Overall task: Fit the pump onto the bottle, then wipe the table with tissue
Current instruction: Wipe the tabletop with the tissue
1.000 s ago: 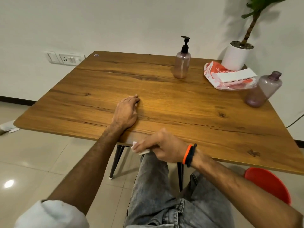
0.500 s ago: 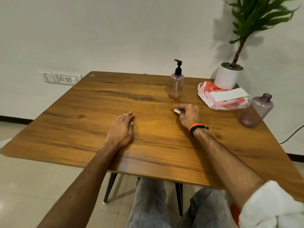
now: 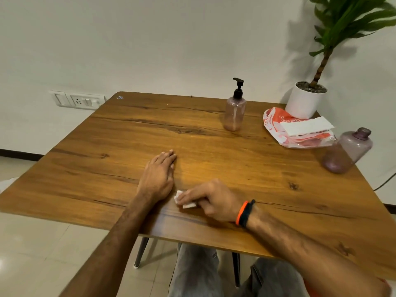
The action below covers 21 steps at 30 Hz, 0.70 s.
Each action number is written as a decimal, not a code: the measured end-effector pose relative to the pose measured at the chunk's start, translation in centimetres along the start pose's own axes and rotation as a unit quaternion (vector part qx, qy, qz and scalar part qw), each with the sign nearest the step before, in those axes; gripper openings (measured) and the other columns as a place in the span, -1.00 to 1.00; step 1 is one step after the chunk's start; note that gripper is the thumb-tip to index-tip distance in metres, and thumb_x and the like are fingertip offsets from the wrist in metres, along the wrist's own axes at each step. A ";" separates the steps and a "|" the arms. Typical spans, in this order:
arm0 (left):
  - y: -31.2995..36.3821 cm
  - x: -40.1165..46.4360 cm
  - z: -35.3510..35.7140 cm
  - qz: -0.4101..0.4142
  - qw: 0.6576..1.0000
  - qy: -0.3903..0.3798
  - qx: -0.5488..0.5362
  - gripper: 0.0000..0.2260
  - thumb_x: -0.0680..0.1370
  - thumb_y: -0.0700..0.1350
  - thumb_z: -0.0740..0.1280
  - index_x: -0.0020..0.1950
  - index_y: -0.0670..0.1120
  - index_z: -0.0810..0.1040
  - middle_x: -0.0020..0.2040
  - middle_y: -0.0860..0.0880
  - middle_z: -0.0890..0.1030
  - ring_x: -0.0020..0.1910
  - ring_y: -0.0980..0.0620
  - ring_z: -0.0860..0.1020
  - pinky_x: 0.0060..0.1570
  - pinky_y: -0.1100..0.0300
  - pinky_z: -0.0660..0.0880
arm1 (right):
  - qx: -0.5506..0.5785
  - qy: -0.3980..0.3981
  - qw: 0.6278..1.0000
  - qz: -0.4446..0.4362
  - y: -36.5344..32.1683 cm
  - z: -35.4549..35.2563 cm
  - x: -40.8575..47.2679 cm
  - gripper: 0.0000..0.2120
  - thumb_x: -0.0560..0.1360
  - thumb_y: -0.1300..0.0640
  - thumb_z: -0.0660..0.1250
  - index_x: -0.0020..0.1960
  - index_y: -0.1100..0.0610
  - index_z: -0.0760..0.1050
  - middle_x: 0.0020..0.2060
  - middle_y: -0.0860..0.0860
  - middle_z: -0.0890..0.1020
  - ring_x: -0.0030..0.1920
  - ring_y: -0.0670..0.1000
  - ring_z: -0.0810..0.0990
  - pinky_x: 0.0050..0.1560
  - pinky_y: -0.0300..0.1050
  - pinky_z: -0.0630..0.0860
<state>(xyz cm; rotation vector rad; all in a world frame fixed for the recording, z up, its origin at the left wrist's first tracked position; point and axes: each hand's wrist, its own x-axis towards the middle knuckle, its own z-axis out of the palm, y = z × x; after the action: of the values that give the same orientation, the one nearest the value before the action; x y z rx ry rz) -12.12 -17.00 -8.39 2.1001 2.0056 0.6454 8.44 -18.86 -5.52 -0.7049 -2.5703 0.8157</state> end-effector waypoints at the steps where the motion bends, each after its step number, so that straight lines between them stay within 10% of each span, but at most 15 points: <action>1: 0.1 0.0 -0.1 -0.006 1.000 0.003 -0.004 -0.62 0.65 -0.14 0.11 0.48 -0.12 0.35 0.52 -0.06 0.30 0.51 -0.05 0.24 0.50 0.01 0.13 | 0.018 0.031 0.999 0.020 0.5 -0.8 0.4 -0.56 0.41 0.47 0.24 0.14 0.11 0.64 0.14 -0.02 0.66 0.24 -0.17 0.55 0.35 -0.34 0.35; 7: -1.9 -0.7 -1.5 -0.028 1.000 0.006 -0.003 -0.61 0.65 -0.14 0.11 0.48 -0.17 0.33 0.52 -0.10 0.30 0.51 -0.07 0.24 0.51 0.03 0.11 | -0.036 0.297 0.925 0.233 8.3 -6.2 6.2 -0.69 0.47 0.41 0.30 0.04 0.11 0.69 0.02 0.03 0.71 0.09 -0.06 0.63 0.25 -0.21 0.48; 13: -2.8 -1.1 -2.0 -0.038 0.999 0.013 0.014 -0.62 0.65 -0.13 0.11 0.48 -0.14 0.35 0.52 -0.06 0.30 0.51 -0.05 0.25 0.50 0.04 0.13 | -0.088 0.234 0.936 0.249 11.4 -5.6 8.9 -0.64 0.44 0.47 0.28 0.01 0.12 0.69 0.05 0.09 0.70 0.13 0.07 0.63 0.26 -0.07 0.51; 21: -2.9 -1.1 -1.9 -0.040 0.999 0.021 0.020 -0.61 0.65 -0.12 0.11 0.48 -0.14 0.34 0.52 -0.06 0.31 0.50 -0.04 0.25 0.49 0.03 0.14 | -0.030 0.014 0.999 -0.036 0.9 1.0 3.5 -0.62 0.37 0.42 0.25 0.06 0.16 0.68 0.09 0.04 0.69 0.18 -0.05 0.62 0.30 -0.19 0.46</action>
<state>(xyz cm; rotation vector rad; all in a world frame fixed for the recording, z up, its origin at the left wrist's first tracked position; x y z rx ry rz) -15.52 -18.14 -8.09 2.0311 2.1300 0.6466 5.43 -16.78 -6.23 -0.6324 -2.5883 0.7051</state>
